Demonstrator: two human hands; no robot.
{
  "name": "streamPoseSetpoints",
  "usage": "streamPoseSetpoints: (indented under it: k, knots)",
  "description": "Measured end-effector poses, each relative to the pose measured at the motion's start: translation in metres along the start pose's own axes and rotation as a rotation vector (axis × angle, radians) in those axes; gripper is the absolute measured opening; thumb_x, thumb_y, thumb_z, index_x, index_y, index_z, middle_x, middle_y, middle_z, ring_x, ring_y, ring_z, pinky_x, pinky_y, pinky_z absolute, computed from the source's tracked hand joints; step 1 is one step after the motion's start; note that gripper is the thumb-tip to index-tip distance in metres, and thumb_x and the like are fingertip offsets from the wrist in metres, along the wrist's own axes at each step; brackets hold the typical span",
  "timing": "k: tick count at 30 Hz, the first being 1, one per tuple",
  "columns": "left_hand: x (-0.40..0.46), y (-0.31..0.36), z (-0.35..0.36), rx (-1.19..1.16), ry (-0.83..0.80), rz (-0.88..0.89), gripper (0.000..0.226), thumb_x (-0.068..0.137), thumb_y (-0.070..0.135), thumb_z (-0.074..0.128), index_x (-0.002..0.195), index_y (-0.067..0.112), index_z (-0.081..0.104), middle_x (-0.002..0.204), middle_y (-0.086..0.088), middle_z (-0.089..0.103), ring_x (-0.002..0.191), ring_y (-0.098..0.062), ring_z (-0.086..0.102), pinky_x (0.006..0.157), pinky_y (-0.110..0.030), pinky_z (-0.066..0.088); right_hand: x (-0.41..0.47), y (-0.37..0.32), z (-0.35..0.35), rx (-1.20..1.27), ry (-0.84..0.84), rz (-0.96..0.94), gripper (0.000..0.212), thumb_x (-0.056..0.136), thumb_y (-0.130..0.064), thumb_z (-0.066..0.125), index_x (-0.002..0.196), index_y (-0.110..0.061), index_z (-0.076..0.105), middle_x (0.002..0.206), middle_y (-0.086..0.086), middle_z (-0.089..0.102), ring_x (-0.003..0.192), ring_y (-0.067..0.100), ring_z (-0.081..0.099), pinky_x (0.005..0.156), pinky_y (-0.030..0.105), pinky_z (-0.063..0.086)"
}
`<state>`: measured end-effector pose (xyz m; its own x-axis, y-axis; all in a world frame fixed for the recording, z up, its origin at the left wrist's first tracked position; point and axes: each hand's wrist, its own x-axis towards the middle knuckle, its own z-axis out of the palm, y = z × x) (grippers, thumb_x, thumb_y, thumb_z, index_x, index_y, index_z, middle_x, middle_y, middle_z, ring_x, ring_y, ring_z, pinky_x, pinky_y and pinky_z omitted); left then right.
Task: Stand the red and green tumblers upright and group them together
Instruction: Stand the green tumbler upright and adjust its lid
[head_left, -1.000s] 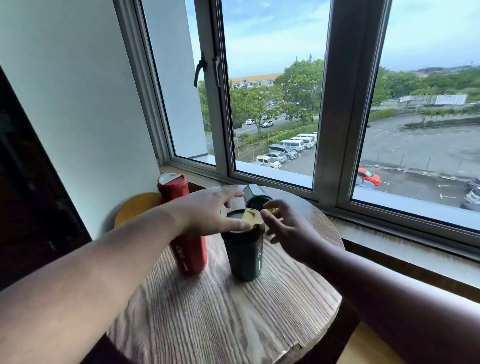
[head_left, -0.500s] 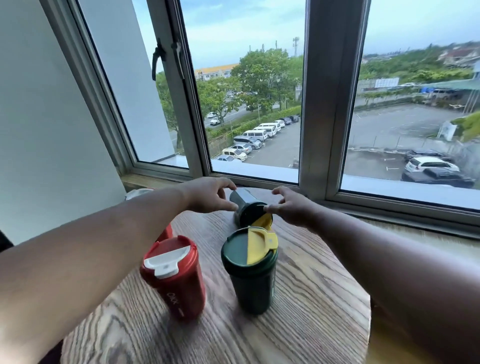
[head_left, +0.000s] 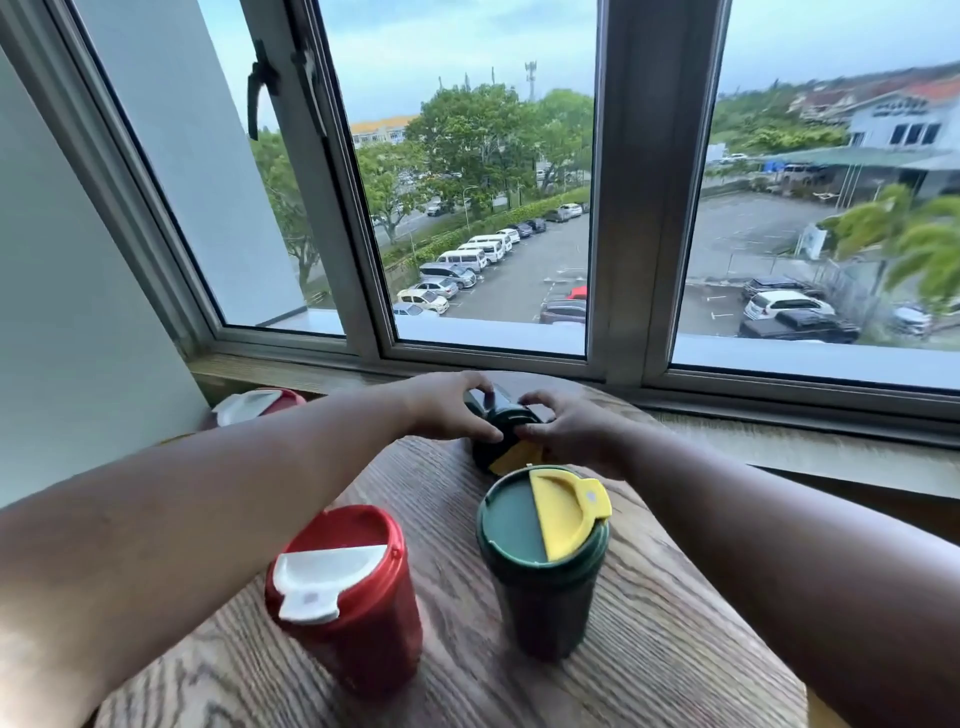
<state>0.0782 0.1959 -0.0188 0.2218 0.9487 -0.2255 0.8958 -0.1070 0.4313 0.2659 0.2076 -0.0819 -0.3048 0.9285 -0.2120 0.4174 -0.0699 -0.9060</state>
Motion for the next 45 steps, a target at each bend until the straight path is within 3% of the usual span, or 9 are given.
streamPoseSetpoints:
  k: [3,8,12,15,24,28,32,40,45]
  knots:
    - [-0.001,-0.002,0.001,-0.026,0.043,-0.003,0.053,0.08,0.031,0.081,0.127,0.022,0.059,0.097,-0.005,0.07,0.088,-0.023,0.067,0.089,-0.039,0.057,-0.003,-0.004,0.004,-0.023,0.021,-0.015,0.041,0.093,-0.023,0.066,0.131,-0.023,0.052,0.082,0.007,0.062,0.062,0.013,0.06,0.054,0.023,0.049]
    - [-0.006,0.0,-0.012,-0.273,0.024,-0.043,0.04,0.088,0.013,0.072,0.126,0.018,0.061,0.104,-0.014,0.066,0.09,-0.024,0.067,0.085,-0.039,0.061,0.001,-0.02,0.007,-0.027,0.08,-0.07,0.038,0.091,-0.035,0.067,0.124,-0.02,0.055,0.089,0.01,0.063,0.076,0.023,0.065,0.073,0.036,0.061]
    - [-0.013,-0.004,-0.027,-0.372,-0.01,-0.047,0.023,0.096,0.011,0.06,0.119,0.015,0.064,0.103,-0.009,0.067,0.082,-0.017,0.065,0.069,-0.022,0.06,-0.002,-0.045,0.005,-0.148,0.074,-0.149,0.025,0.097,-0.039,0.057,0.099,-0.014,0.059,0.07,0.009,0.057,0.056,0.02,0.054,0.046,0.026,0.048]
    - [-0.023,-0.009,-0.035,-0.432,-0.028,-0.066,0.024,0.101,0.014,0.053,0.121,0.007,0.064,0.108,-0.017,0.069,0.082,-0.024,0.068,0.069,-0.023,0.06,-0.003,-0.062,0.004,-0.264,0.039,-0.177,0.035,0.099,-0.044,0.05,0.083,-0.013,0.059,0.058,0.01,0.054,0.05,0.023,0.047,0.045,0.027,0.033]
    - [-0.043,-0.026,-0.04,-0.528,-0.083,-0.202,0.035,0.103,0.02,0.049,0.117,-0.008,0.063,0.109,-0.035,0.068,0.087,-0.039,0.072,0.09,-0.045,0.059,0.001,-0.083,0.018,-0.387,-0.032,-0.071,0.058,0.098,-0.054,0.044,0.09,-0.002,0.069,0.057,0.008,0.053,0.042,0.016,0.039,0.041,0.023,0.027]
    - [-0.047,-0.031,-0.038,-0.551,-0.067,-0.229,0.034,0.102,0.02,0.05,0.117,-0.008,0.062,0.106,-0.033,0.07,0.081,-0.036,0.073,0.077,-0.038,0.063,-0.003,-0.089,0.023,-0.378,-0.067,-0.022,0.056,0.098,-0.056,0.042,0.086,-0.007,0.064,0.058,0.007,0.05,0.043,0.016,0.037,0.042,0.023,0.025]
    - [-0.05,-0.033,-0.032,-0.48,0.054,-0.225,0.031,0.101,0.023,0.053,0.108,-0.004,0.067,0.078,-0.022,0.073,0.062,-0.027,0.072,0.056,-0.028,0.06,-0.004,-0.093,0.026,-0.41,-0.075,-0.015,0.053,0.098,-0.056,0.041,0.084,-0.009,0.062,0.059,0.006,0.049,0.044,0.015,0.036,0.042,0.023,0.025]
    - [-0.073,-0.04,-0.039,-0.373,0.267,-0.085,0.028,0.098,0.028,0.061,0.103,0.002,0.069,0.087,-0.018,0.072,0.064,-0.021,0.07,0.051,-0.021,0.055,-0.006,-0.103,0.027,-0.592,-0.055,0.017,0.061,0.097,-0.058,0.041,0.096,-0.004,0.069,0.07,0.008,0.06,0.052,0.018,0.048,0.046,0.023,0.033]
    - [-0.112,-0.079,-0.067,-0.248,0.621,0.087,0.014,0.088,0.031,0.072,0.089,0.017,0.075,0.082,-0.006,0.074,0.079,-0.024,0.07,0.066,-0.028,0.055,-0.014,-0.134,0.039,-1.044,0.148,-0.204,0.057,0.097,-0.055,0.045,0.111,-0.004,0.067,0.106,0.017,0.069,0.089,0.031,0.061,0.065,0.029,0.039]
